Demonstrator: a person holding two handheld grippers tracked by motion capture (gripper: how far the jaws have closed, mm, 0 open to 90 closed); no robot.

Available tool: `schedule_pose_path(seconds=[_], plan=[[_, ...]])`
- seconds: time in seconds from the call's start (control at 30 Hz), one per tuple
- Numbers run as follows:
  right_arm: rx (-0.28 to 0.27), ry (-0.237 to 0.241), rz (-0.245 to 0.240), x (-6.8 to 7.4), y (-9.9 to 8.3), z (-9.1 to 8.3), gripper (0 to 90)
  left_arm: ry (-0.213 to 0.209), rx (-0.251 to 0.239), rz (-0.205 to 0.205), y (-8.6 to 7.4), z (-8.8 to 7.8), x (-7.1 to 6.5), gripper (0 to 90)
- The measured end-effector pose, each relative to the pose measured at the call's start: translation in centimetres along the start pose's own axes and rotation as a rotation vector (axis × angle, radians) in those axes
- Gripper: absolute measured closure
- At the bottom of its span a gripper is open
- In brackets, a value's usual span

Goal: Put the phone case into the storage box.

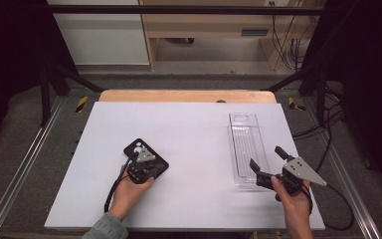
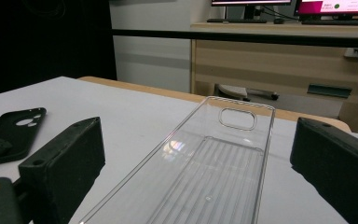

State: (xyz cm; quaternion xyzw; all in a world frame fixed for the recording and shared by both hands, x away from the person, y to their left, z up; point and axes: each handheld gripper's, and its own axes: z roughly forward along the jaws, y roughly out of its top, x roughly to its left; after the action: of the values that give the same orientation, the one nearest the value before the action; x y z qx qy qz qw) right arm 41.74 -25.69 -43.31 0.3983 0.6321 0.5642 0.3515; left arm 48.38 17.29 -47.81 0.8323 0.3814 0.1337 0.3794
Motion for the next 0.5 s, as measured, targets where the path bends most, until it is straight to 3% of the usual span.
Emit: schedule_pose_path(seconds=[0.5], plan=[[0.006,0.000,-0.005,0.1,0.0,0.0,3.5,-0.081,0.020,0.040,-0.4,-0.3,-2.6,90.0]])
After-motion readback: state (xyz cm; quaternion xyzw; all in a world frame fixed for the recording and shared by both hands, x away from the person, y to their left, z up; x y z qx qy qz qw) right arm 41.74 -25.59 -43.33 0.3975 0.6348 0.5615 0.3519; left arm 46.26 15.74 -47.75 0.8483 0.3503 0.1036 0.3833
